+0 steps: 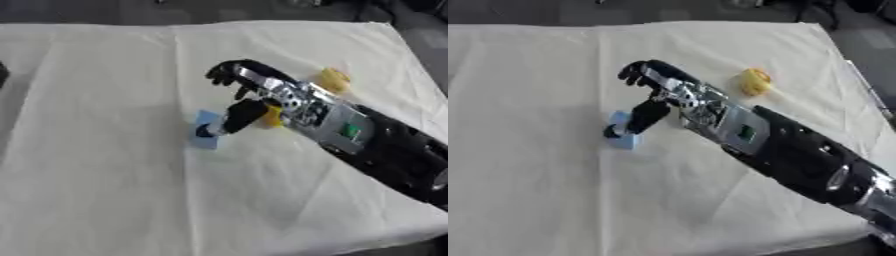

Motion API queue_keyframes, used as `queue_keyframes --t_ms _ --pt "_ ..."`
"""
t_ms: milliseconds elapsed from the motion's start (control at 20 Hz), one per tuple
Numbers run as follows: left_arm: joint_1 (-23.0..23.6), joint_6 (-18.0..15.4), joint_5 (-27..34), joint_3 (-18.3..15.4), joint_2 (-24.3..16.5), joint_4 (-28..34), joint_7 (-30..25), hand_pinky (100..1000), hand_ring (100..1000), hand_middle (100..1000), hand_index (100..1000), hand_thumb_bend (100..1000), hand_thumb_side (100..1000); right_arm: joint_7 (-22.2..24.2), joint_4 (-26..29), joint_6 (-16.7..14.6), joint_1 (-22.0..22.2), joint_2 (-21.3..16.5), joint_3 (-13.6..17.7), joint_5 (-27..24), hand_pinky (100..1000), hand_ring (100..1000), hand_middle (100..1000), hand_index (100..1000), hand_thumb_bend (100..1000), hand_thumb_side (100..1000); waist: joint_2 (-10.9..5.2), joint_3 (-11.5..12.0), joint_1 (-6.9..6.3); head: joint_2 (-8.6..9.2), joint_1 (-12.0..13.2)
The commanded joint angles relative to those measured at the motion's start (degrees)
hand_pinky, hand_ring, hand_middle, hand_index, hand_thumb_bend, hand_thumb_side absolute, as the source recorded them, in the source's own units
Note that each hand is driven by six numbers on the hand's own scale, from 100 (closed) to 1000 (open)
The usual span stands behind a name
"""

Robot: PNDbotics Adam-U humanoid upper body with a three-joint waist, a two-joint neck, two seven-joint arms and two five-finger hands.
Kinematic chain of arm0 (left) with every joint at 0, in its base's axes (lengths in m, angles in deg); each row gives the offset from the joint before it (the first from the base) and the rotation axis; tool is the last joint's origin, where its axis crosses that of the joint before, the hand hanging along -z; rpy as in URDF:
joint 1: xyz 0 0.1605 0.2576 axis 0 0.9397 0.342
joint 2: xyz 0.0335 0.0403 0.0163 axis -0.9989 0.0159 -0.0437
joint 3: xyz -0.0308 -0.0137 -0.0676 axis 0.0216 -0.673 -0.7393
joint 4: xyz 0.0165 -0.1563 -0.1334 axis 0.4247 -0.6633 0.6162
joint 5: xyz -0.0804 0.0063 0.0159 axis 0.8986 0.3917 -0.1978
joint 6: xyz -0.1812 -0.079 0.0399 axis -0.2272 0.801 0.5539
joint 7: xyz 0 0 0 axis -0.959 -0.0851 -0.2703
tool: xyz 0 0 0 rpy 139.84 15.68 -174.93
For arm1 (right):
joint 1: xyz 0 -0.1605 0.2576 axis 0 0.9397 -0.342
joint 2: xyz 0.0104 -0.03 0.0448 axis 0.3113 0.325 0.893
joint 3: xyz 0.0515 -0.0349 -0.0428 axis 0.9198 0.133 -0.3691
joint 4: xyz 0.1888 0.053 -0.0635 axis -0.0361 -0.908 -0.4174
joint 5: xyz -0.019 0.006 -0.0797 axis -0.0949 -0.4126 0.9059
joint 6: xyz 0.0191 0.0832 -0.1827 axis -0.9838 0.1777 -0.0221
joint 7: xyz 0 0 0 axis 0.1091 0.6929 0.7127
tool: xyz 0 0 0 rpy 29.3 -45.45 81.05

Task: Pick up the objects with one hand, pass them to the other hand, and then place them into the box on the other side of the table.

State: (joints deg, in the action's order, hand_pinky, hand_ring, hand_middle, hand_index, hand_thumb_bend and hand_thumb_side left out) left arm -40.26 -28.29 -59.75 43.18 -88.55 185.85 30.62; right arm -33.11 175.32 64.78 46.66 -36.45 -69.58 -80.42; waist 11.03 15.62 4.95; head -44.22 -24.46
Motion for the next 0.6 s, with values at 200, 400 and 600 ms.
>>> queue_keyframes --t_ms 200,400,600 --pt "-1.1 -0.3 0.1 -0.7 -0.7 0.5 0.6 734 806 762 844 156 636 -0.7 0.8 2.9 -0.5 -0.6 0.3 2.3 749 895 773 849 649 207 -0.13 0.3 0.55 0.10 -0.5" --pt "-1.0 -0.4 0.4 -0.8 -0.7 0.5 1.1 734 806 761 844 153 641 -0.2 0.8 4.2 -0.3 -0.2 0.0 2.9 756 894 768 845 640 202 0.65 0.5 0.69 0.10 -0.7" --pt "-1.1 -0.4 0.7 -0.9 -0.6 0.6 1.5 735 806 760 844 151 644 0.3 0.8 5.5 -0.3 0.2 -0.3 3.0 758 894 766 842 638 201 1.38 0.8 0.73 0.10 -0.9"
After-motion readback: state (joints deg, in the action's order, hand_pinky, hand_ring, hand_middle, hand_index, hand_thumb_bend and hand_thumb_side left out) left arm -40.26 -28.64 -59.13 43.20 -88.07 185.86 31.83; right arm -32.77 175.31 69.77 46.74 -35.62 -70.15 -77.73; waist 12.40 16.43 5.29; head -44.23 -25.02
